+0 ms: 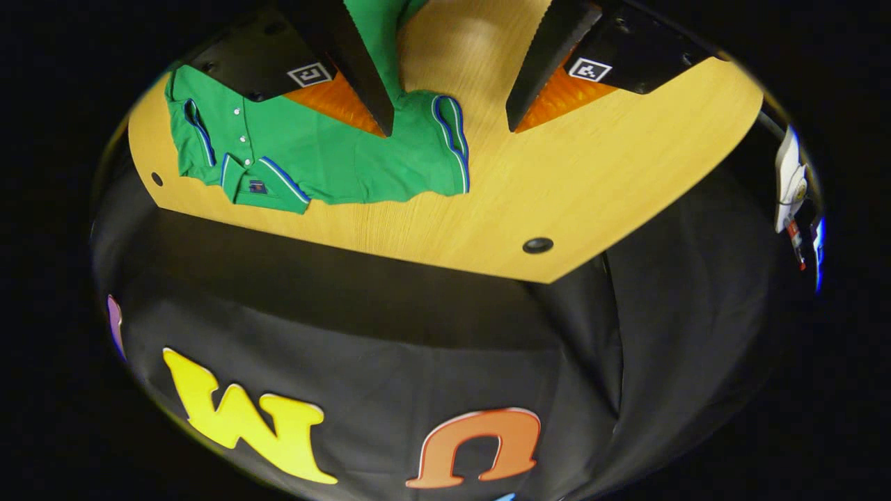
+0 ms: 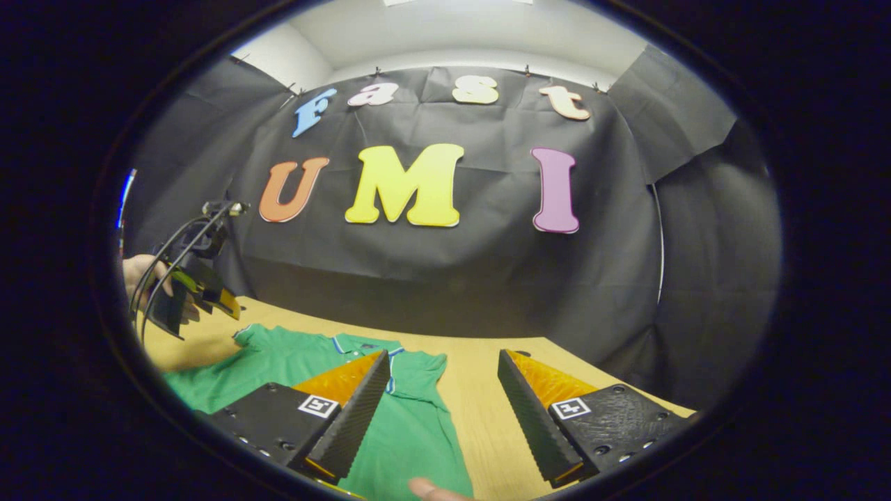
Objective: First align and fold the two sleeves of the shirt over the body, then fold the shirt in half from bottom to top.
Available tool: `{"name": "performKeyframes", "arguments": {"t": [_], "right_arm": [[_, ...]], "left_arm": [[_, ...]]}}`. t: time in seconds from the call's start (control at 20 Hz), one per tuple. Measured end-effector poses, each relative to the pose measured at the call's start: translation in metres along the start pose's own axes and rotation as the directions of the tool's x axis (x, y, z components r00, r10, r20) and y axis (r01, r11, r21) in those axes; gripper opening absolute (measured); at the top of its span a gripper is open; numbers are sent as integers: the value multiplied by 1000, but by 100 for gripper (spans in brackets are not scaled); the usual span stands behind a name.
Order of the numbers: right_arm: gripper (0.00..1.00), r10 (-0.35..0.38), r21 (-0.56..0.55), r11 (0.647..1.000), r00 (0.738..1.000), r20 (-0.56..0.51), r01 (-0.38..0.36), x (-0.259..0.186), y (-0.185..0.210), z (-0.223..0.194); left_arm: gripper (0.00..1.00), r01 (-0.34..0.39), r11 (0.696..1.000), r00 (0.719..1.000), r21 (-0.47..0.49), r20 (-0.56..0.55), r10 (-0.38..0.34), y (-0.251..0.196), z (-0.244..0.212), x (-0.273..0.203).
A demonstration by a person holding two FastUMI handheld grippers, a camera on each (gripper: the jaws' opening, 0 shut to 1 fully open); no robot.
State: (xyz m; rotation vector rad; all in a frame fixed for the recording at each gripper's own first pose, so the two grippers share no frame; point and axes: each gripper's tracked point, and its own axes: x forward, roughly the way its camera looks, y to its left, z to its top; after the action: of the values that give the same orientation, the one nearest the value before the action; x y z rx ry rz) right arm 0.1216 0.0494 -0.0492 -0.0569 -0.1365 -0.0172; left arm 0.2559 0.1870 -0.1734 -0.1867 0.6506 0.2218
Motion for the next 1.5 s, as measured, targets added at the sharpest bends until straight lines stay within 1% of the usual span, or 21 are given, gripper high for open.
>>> {"name": "performKeyframes", "arguments": {"t": [0.1,0.2,0.25,0.3,0.35,0.4,0.45,0.5,0.65,0.75,0.8,0.9,1.0,1.05,1.15,1.25,1.3,1.35,1.4,1.45,1.5], "right_arm": [[95,9,-8,1000,998,55,-8,-1,-3,5],[95,40,27,999,997,62,-42,-5,0,6],[95,56,57,997,997,61,-59,-8,1,8],[95,63,85,994,996,63,-69,-9,-1,9],[97,65,106,992,996,58,-71,-8,-4,8],[96,62,123,990,997,51,-68,-7,-7,7],[95,64,140,988,997,42,-69,-6,-8,5],[96,69,155,985,997,36,-74,-7,-9,4],[95,76,176,981,997,33,-80,-7,-10,5],[96,80,176,981,996,32,-85,-7,-9,4],[96,87,177,980,996,29,-91,-8,-8,4],[96,92,180,979,995,23,-95,-8,-6,3],[97,89,185,978,996,28,-92,-8,-8,3],[94,85,189,978,996,29,-89,-8,-9,4],[96,74,209,975,997,33,-80,-9,-14,6],[94,60,240,969,997,40,-68,-9,-20,8],[96,54,254,965,998,38,-62,-8,-22,8],[92,50,267,962,998,34,-57,-7,-24,6],[92,48,275,960,999,26,-54,-6,-25,4],[95,47,280,959,999,18,-50,-5,-27,3],[95,45,285,957,999,15,-48,-5,-28,3]], "left_arm": [[100,-4,999,998,-43,-64,1,8,-5,26],[100,13,998,998,-66,-68,-17,8,-1,42],[96,26,998,998,-63,-55,-30,9,4,47],[86,39,997,998,-63,-50,-42,7,7,51],[82,51,997,997,-65,-53,-54,5,7,53],[72,55,995,996,-78,-67,-60,2,4,55],[69,56,994,995,-97,-82,-64,-1,1,58],[66,53,992,992,-116,-106,-66,-2,-5,61],[65,42,989,993,-139,-100,-56,-2,-4,66],[51,28,988,992,-153,-115,-46,-2,-7,68],[36,34,987,992,-157,-114,-53,-5,-7,69],[14,30,988,991,-153,-125,-49,-7,-9,69],[8,7,994,992,-105,-126,-20,-7,-6,64],[7,-6,998,993,-66,-120,-2,-8,-2,61],[7,-37,999,995,28,-88,39,-13,11,55],[7,-54,990,997,131,-52,61,-27,21,51],[7,-52,984,997,168,-44,60,-37,24,49],[7,-56,978,997,200,-33,64,-48,26,46],[7,-71,968,997,239,-14,77,-56,28,44],[7,-75,958,997,278,-1,78,-66,27,42],[7,-56,948,998,314,-3,60,-82,23,40]]}}
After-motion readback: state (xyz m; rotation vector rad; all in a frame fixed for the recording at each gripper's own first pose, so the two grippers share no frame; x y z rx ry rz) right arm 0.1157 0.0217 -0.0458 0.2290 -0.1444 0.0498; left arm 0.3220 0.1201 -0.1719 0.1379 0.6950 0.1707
